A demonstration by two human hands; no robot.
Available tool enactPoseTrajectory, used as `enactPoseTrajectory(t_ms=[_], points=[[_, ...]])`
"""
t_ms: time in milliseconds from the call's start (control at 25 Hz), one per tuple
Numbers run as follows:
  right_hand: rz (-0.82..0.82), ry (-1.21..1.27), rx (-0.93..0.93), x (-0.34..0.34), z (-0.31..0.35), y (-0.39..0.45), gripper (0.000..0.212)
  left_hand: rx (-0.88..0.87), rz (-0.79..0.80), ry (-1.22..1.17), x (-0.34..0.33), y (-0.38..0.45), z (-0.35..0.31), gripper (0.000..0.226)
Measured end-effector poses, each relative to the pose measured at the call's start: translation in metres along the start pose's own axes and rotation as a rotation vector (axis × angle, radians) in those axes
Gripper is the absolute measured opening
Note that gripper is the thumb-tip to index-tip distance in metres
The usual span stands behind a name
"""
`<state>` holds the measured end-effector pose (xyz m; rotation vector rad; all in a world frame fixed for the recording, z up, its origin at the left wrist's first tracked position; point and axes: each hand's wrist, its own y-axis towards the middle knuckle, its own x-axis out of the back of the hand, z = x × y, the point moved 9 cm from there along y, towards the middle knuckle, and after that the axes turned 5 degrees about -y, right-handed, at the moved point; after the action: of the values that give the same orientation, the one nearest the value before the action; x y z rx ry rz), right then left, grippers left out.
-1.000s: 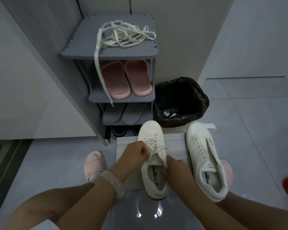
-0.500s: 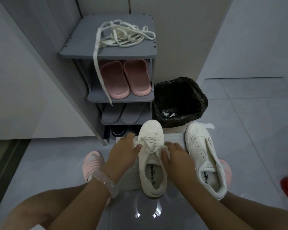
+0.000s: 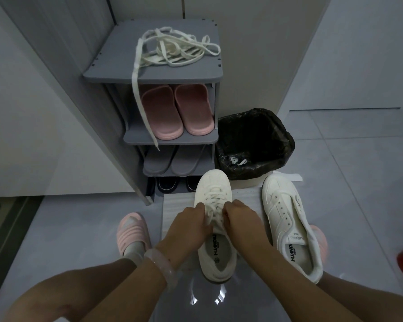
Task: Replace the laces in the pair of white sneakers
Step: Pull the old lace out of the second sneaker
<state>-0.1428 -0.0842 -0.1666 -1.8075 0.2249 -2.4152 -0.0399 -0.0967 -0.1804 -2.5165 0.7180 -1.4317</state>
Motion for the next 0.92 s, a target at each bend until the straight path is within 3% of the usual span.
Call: enactPoseTrajectory(t_ms=[280,400,480,560,680,800,920], points=[[-0.035,-0.068,0.071,0.003,0.009,0.002,0.014,-0.075,-0.008,0.037,0.001,0.001,-0.003,0.024],[-0.121,-0.084,0.117,0.010,0.015,-0.003,0.012,-0.137,0.008,0.115,-0.003,-0.002,-0.010,0.024],[-0.214,-0.064,0.155,0.020,0.018,-0.002,0.028,-0.162,0.003,0.150,-0.004,-0.005,-0.012,0.023],[-0.266,-0.046,0.183,0.024,0.017,0.000,0.025,-0.160,0.007,0.084,-0.004,-0.004,-0.009,0.014],[-0.168,0.205,-0.017,0.010,-0.013,0.007,0.004,-0.070,0.002,-0.116,0.000,-0.001,0.003,0.025],[-0.100,0.488,-0.149,-0.012,-0.029,-0.001,0.011,-0.033,-0.008,-0.163,0.003,-0.001,0.009,0.028],[-0.138,0.609,-0.182,-0.014,-0.022,-0.008,0.009,-0.094,-0.014,-0.076,0.004,-0.002,0.002,0.024]])
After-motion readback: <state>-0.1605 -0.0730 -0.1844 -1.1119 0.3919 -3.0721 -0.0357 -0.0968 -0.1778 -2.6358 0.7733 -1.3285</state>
